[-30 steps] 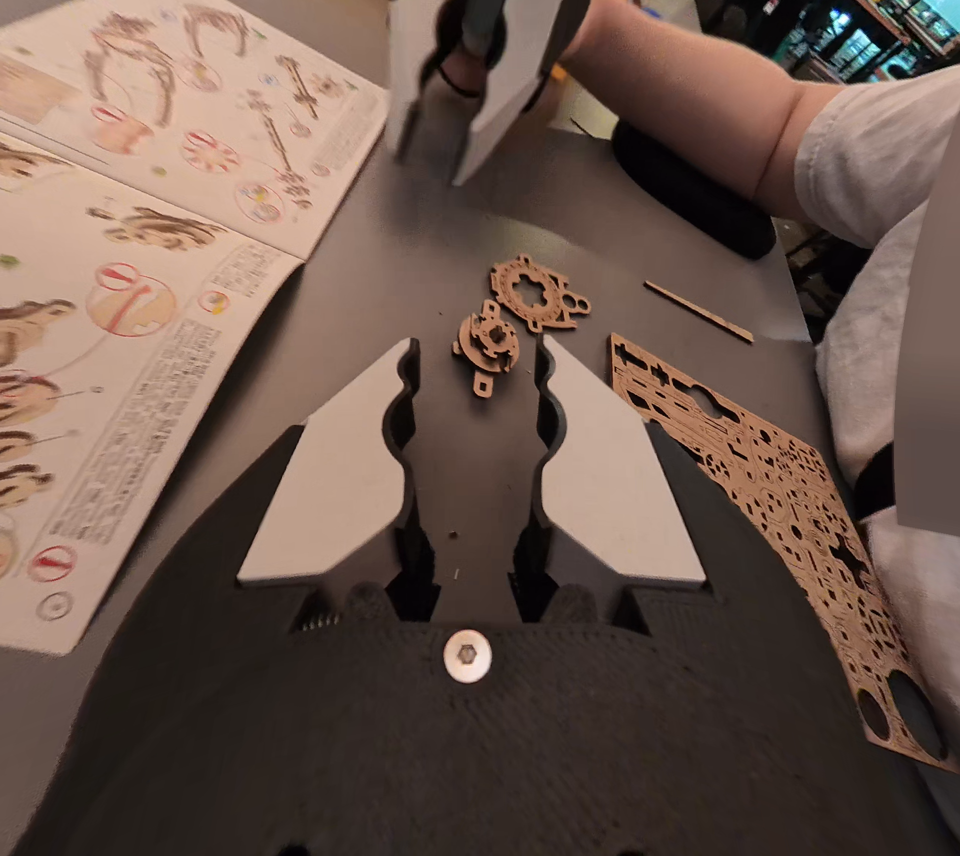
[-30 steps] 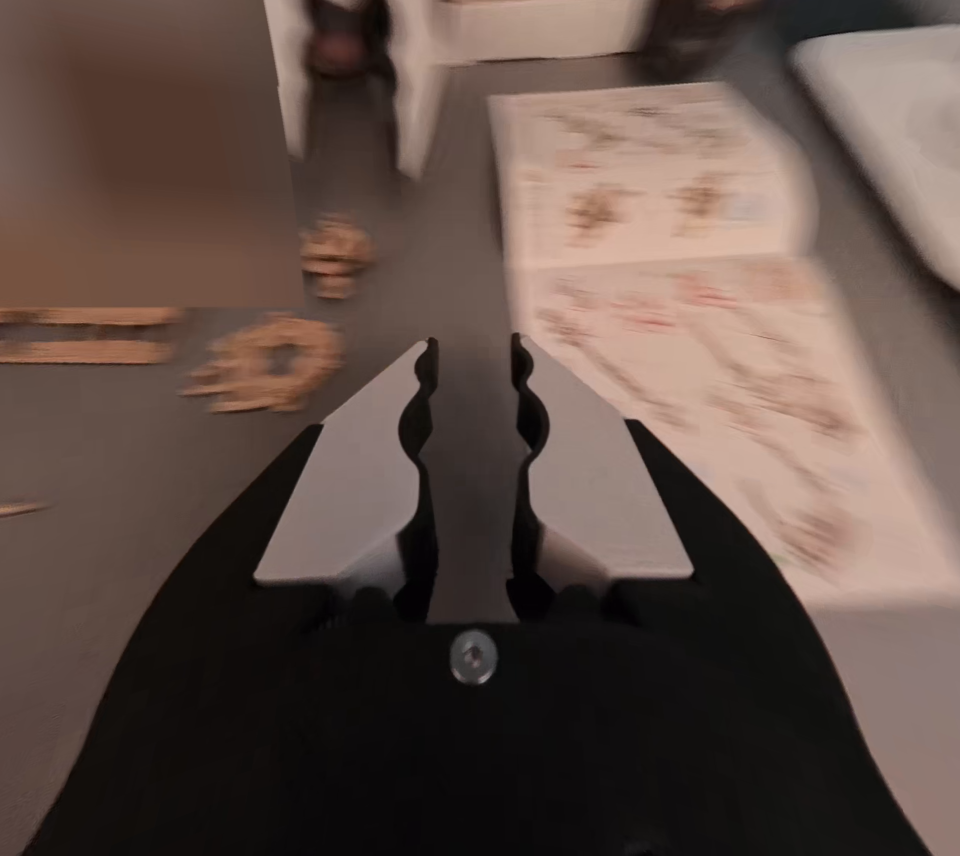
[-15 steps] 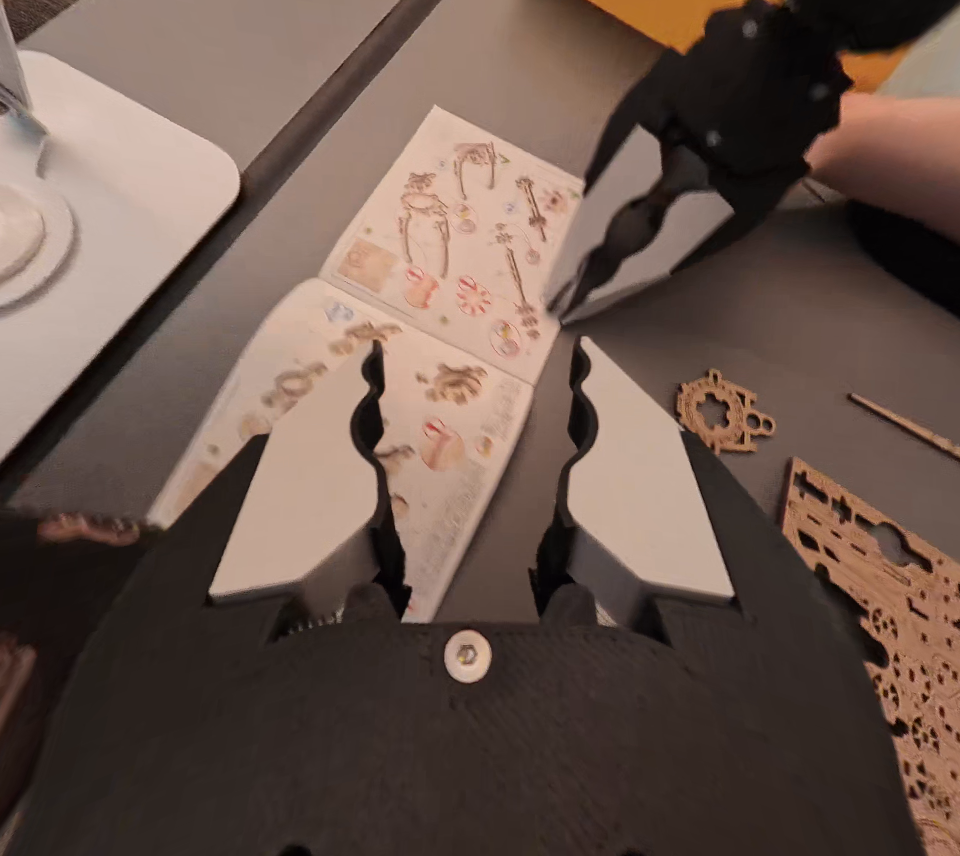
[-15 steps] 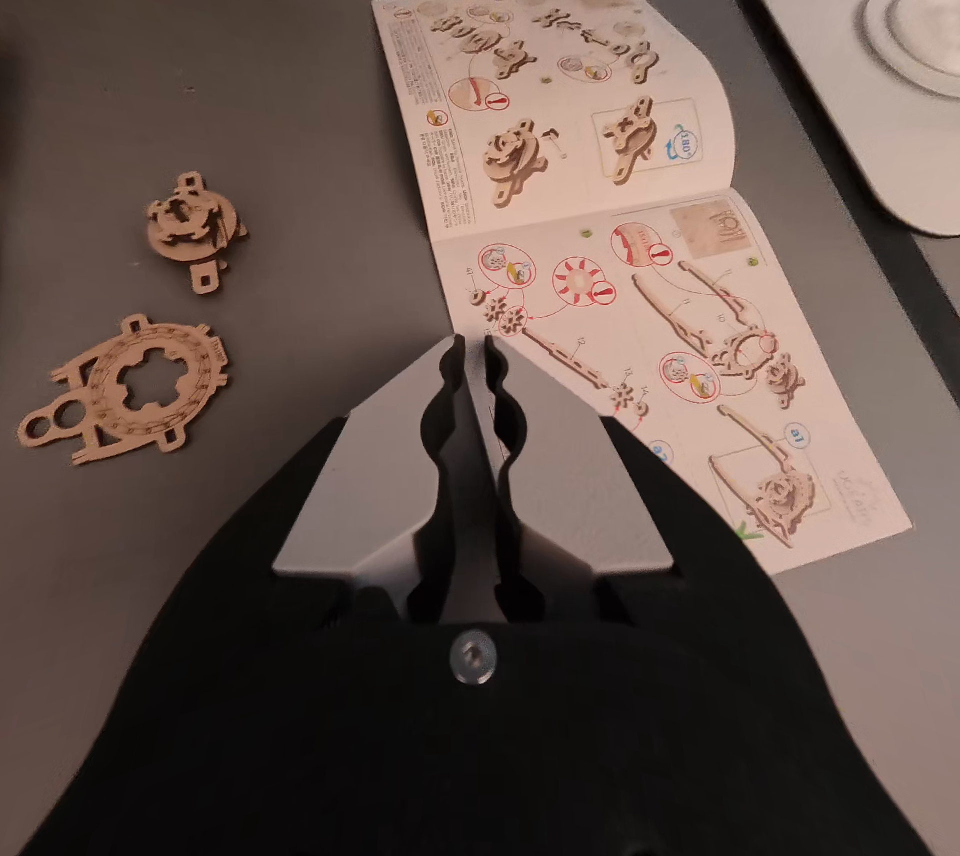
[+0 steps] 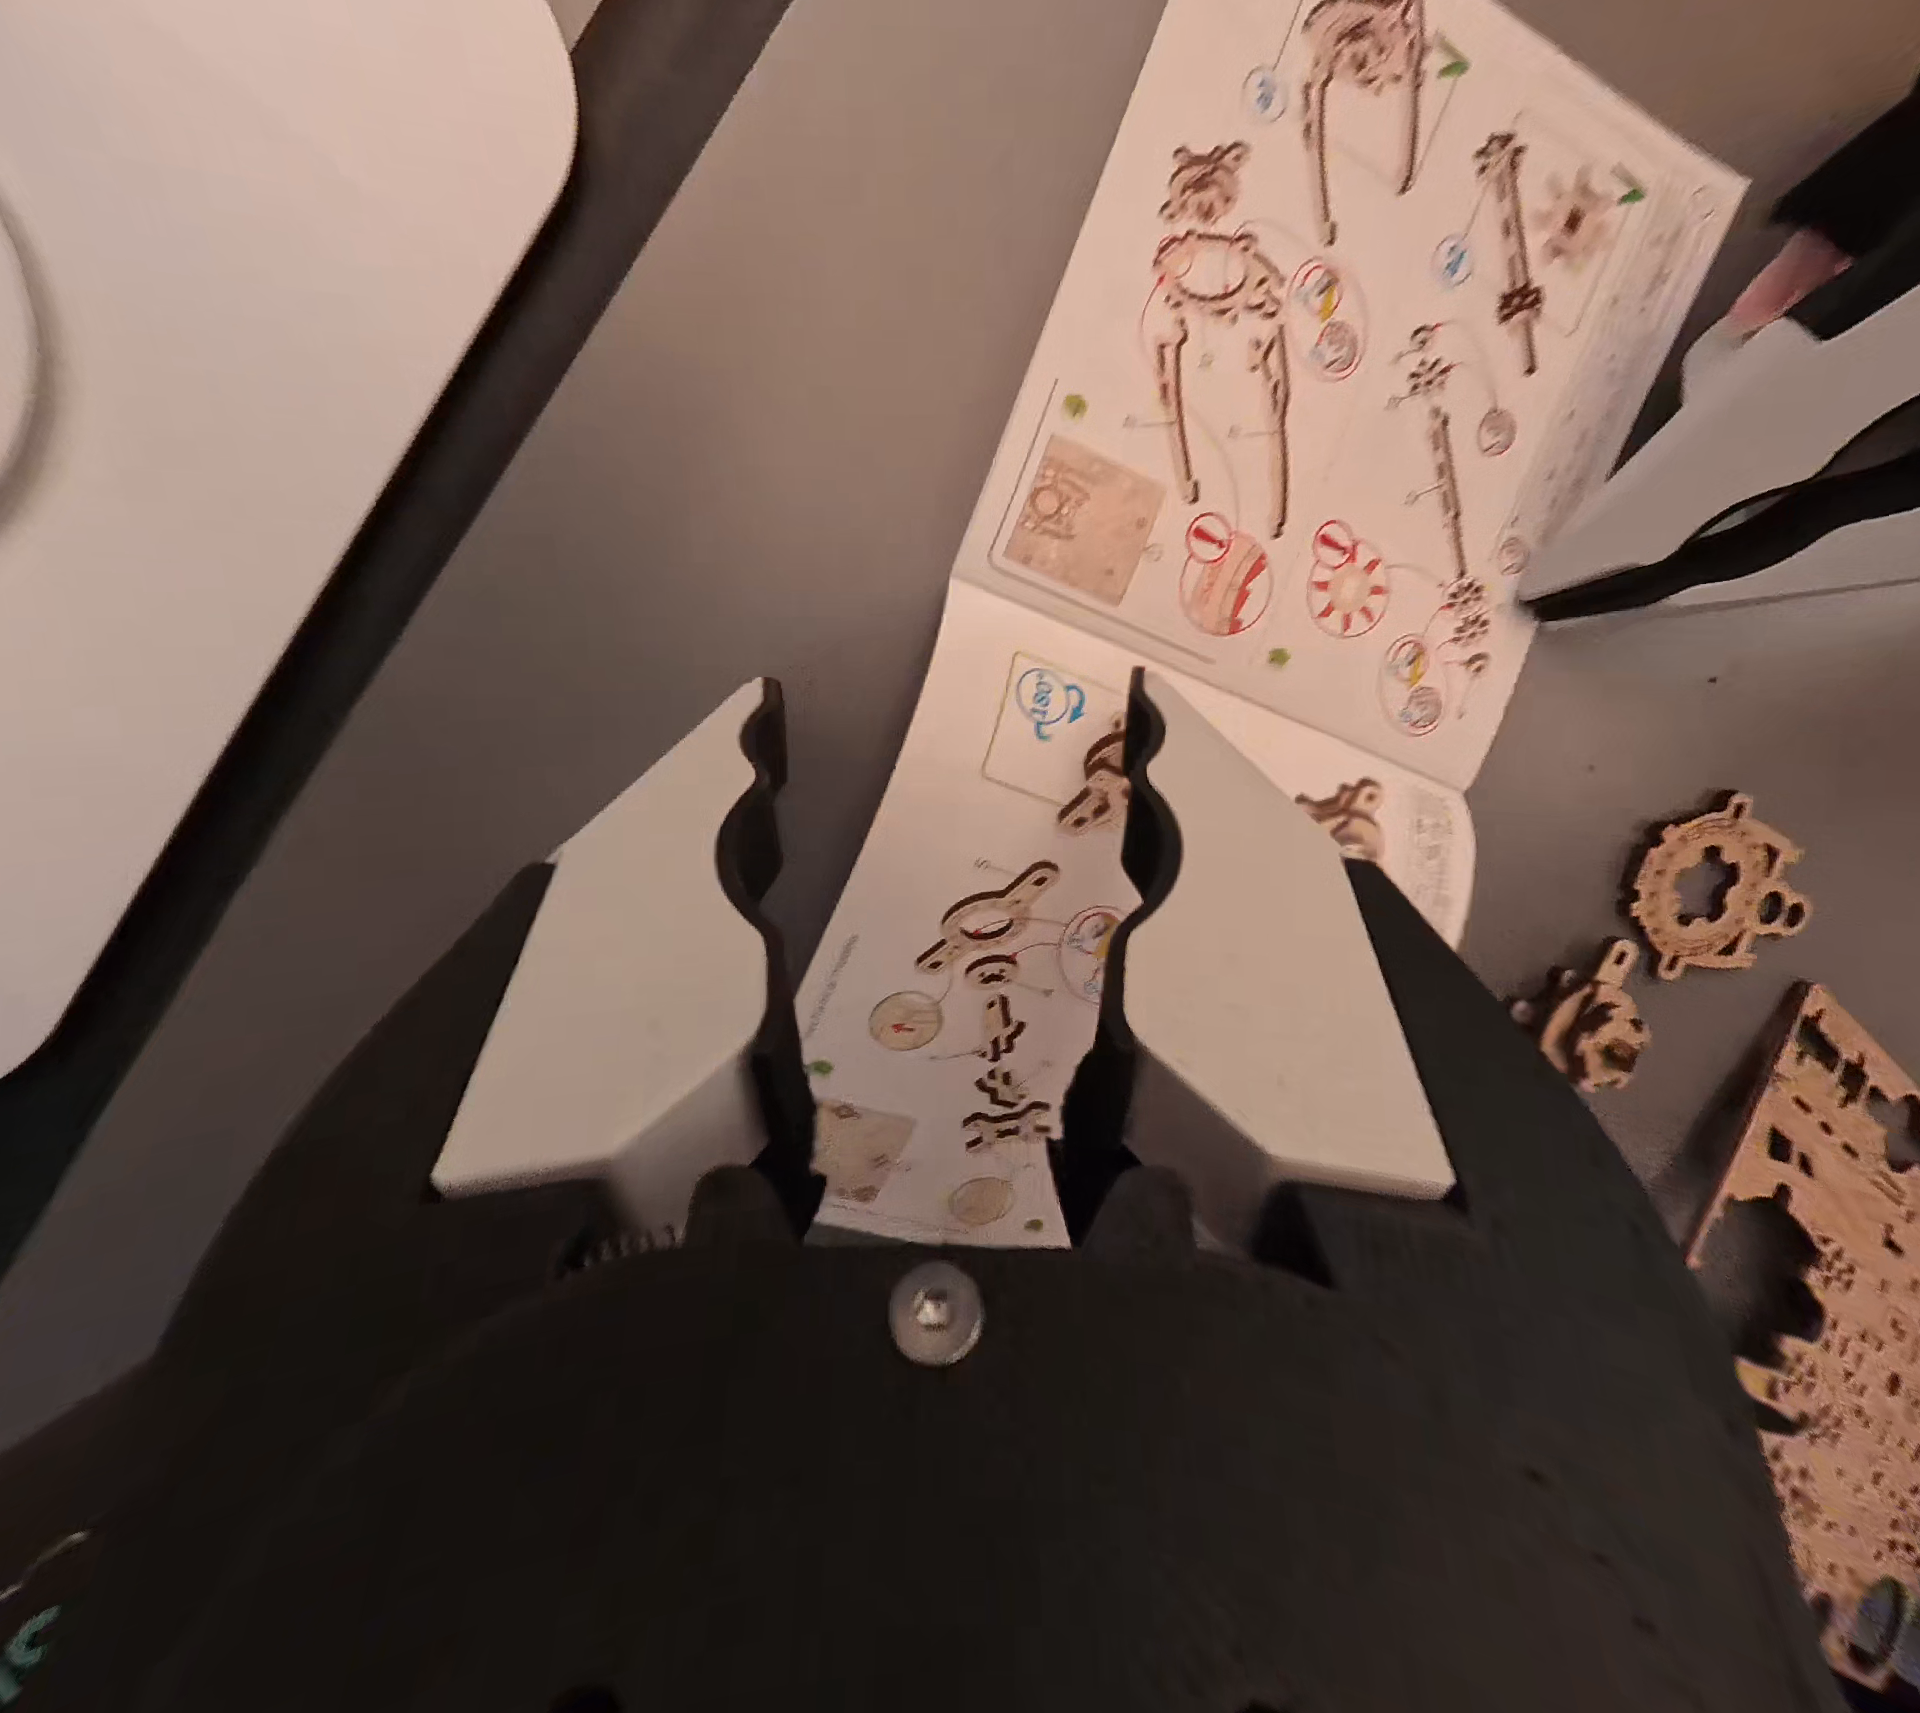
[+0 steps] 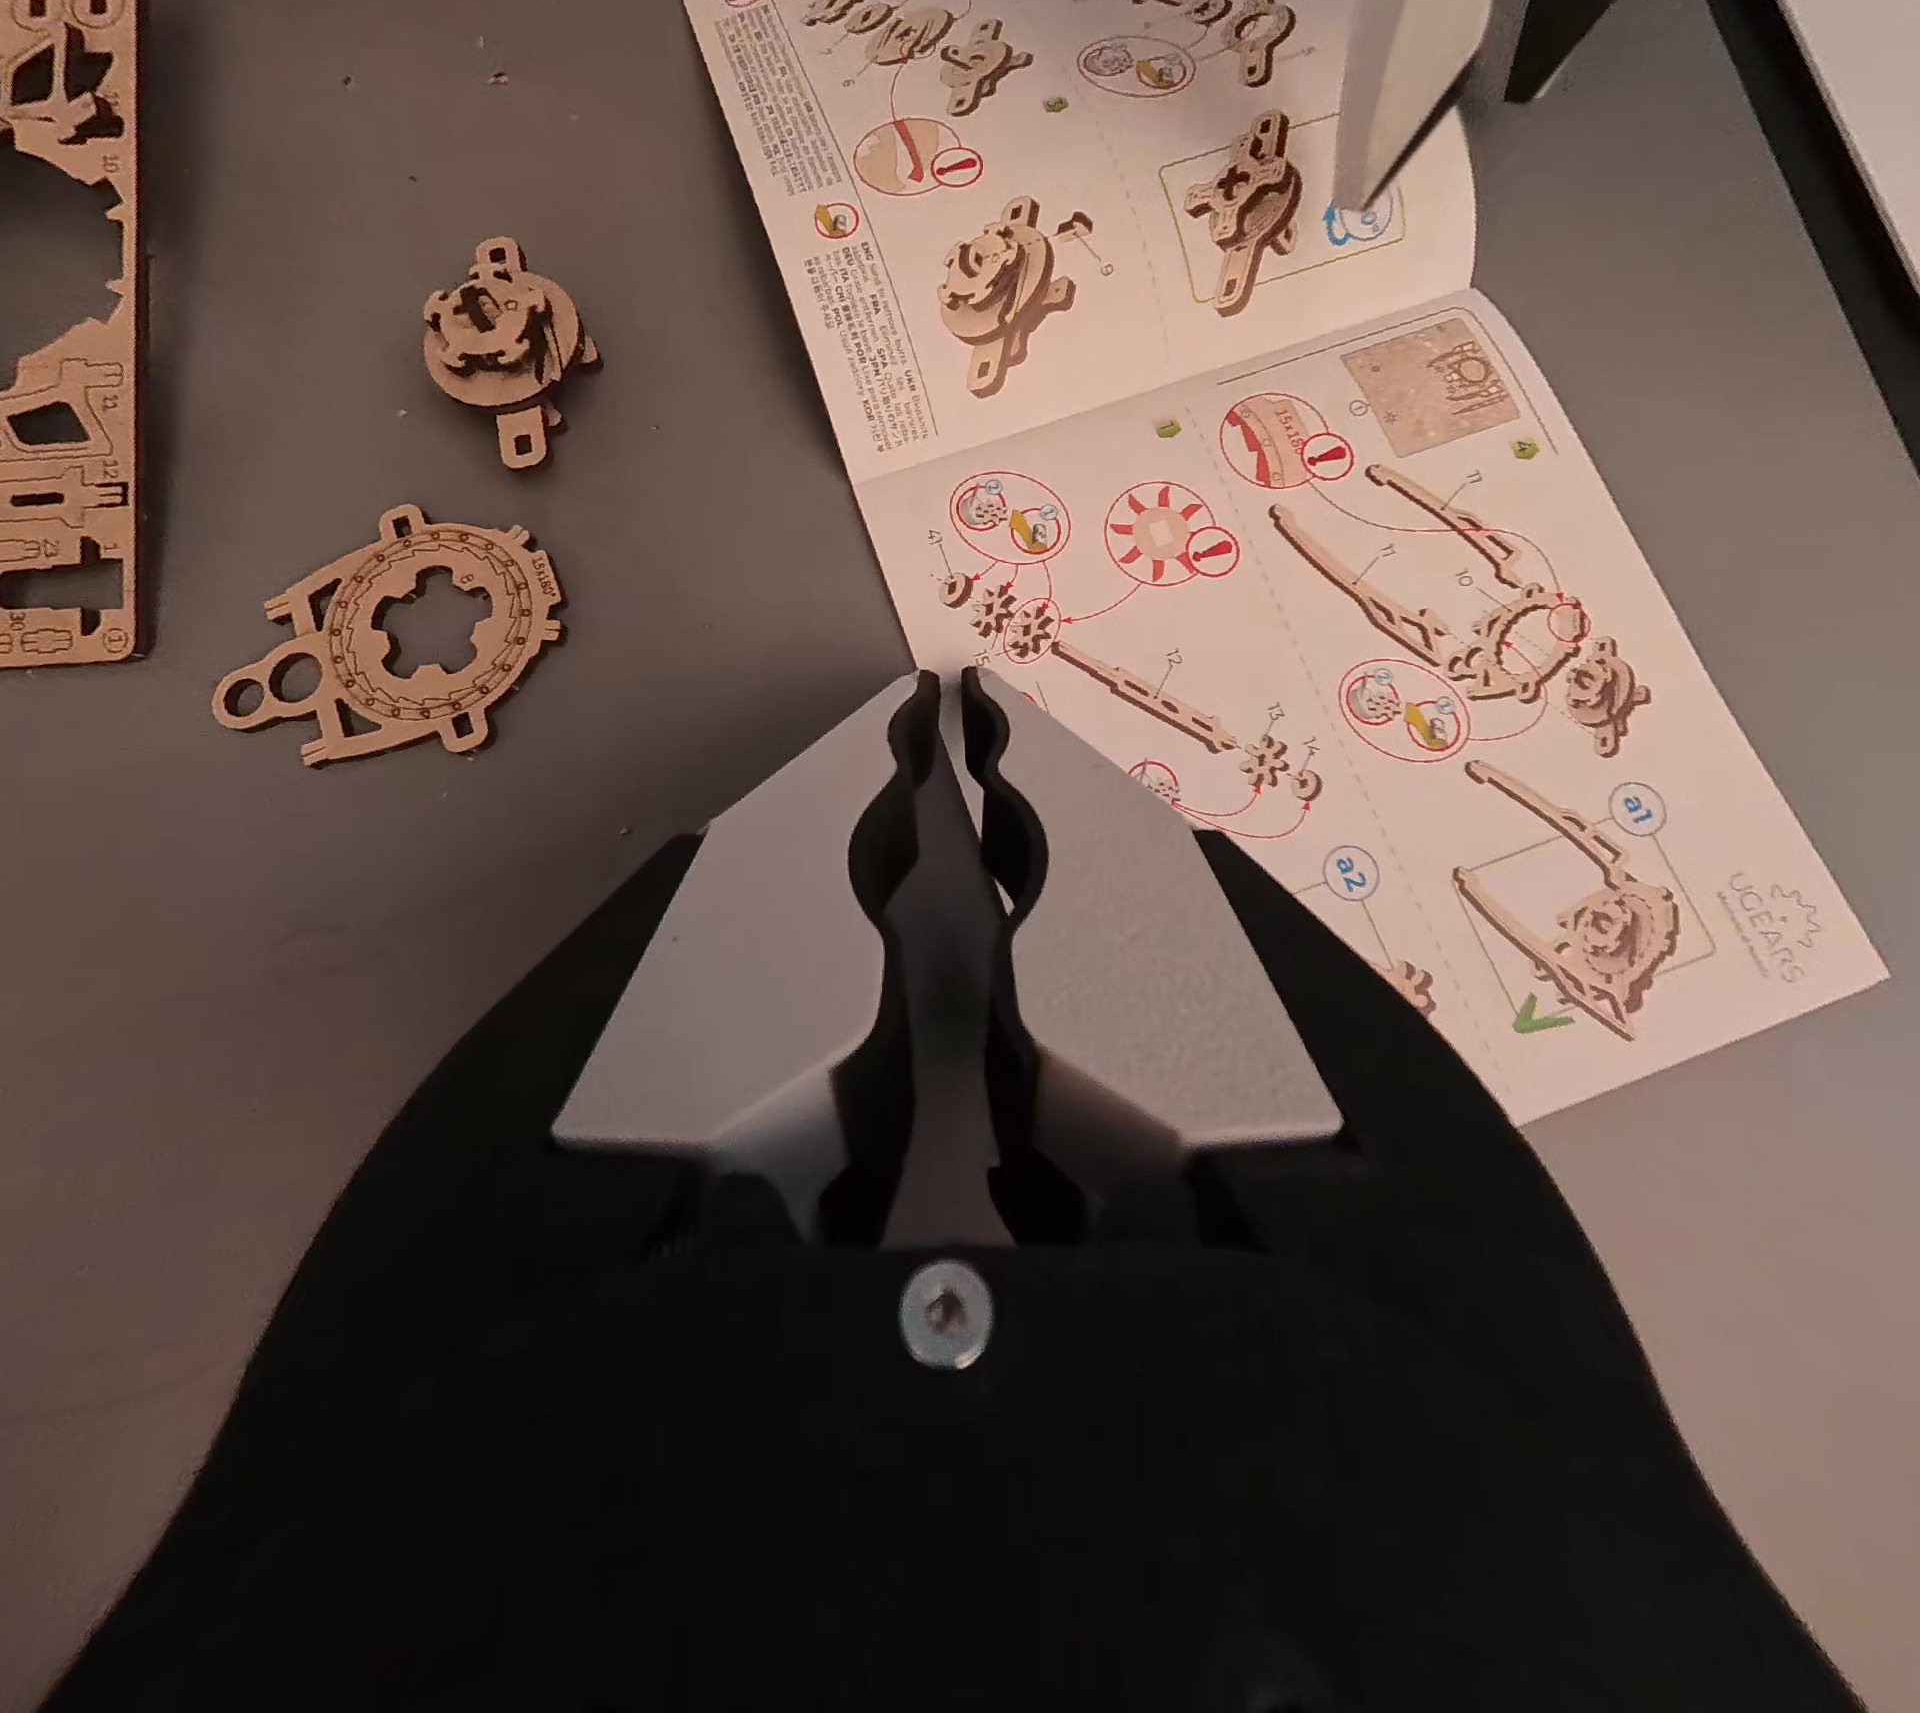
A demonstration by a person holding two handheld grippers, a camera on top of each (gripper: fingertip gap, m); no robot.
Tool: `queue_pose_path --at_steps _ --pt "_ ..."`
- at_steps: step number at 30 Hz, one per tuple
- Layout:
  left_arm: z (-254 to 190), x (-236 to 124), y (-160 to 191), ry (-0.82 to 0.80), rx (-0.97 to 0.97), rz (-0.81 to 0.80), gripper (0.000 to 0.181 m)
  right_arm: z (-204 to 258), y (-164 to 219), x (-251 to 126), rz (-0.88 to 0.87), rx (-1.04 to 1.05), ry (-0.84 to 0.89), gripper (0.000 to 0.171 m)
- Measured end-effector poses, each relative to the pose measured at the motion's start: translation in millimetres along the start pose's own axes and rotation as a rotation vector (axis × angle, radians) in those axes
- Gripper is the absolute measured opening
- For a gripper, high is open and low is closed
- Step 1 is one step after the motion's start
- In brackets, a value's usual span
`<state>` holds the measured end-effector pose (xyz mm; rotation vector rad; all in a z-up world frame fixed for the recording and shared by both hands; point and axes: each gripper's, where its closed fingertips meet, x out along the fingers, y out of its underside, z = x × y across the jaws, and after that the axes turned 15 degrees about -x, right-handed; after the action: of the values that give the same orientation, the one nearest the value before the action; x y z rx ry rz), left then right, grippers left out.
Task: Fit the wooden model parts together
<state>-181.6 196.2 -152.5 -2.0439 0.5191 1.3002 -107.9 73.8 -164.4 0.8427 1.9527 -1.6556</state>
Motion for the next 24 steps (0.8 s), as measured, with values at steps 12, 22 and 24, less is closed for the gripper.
queue_pose_path --at_steps 12,22,24 --pt "-10.0 2.1 2.5 0.169 -0.066 0.043 0.069 0.3 -0.4 0.0 -0.014 -0.027 -0.008 0.004" --pt "-20.2 3.8 16.2 0.198 0.015 0.089 0.038 1.5 -1.3 0.4 0.000 -0.070 0.016 0.003" --pt "-26.7 -1.1 12.6 0.242 0.013 0.066 0.033 1.7 -1.7 0.5 0.005 -0.084 0.022 0.002"
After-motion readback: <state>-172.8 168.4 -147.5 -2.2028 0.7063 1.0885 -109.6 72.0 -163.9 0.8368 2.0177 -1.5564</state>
